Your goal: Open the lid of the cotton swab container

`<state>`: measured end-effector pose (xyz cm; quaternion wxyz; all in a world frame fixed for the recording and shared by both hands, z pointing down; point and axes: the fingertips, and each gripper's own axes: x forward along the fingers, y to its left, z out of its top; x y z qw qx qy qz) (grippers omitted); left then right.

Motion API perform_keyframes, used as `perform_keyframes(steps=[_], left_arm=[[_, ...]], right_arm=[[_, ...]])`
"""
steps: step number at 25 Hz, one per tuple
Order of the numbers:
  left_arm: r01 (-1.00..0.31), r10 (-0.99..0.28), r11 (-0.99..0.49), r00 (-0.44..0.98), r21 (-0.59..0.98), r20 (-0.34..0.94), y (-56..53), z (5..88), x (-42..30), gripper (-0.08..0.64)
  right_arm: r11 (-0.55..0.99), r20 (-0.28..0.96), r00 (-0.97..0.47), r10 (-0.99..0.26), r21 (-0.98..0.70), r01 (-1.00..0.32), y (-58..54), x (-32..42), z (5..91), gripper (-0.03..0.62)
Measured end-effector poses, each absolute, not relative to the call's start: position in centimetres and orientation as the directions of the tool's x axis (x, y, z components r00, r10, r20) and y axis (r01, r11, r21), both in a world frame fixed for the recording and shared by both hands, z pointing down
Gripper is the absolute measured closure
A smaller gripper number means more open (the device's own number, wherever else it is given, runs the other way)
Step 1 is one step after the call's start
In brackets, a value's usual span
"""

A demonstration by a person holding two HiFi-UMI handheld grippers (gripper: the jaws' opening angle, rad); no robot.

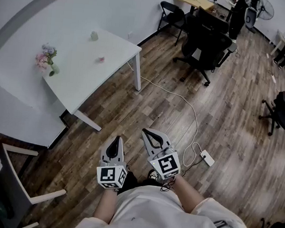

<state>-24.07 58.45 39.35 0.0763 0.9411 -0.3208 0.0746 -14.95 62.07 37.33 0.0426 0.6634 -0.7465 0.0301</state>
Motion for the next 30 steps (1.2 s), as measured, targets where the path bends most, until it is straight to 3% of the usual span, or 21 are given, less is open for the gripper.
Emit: perform_keyframes(steps=[5,14,20,27,30], left_arm=[[-0.62,-0.6,-0.78,0.78,0.088,0.179,60.8,39.9,-20.9,0.538],[-0.572,-0.551,-0.816,0.813,0.082,0.186,61.1,40.2,-19.3,0.537],[-0.56,-0.533,-0.822,0.821,0.102,0.207,60.7,41.4,-20.1,0.537],[-0.525,-0.494,-0.844,0.84,0.109,0.223,55.4,42.0,-22.1,0.532],[-0.528,-0.497,-0.844,0.838,0.101,0.226,52.5,42.3,-23.3,0.441]], right_arm=[[0.111,0.123,-0.108,-0.987,0.016,-0.994,63.9,-11.0,37.8,0.594],[0.115,0.066,-0.113,-0.991,0.023,-0.993,65.0,-10.3,38.3,0.594],[0.132,0.151,-0.132,-0.98,-0.008,-0.991,64.5,-11.9,40.1,0.594],[0.136,0.167,-0.132,-0.977,0.014,-0.991,58.9,-14.7,39.7,0.592],[0.142,0.203,-0.135,-0.97,0.022,-0.99,56.4,-15.9,39.5,0.583]])
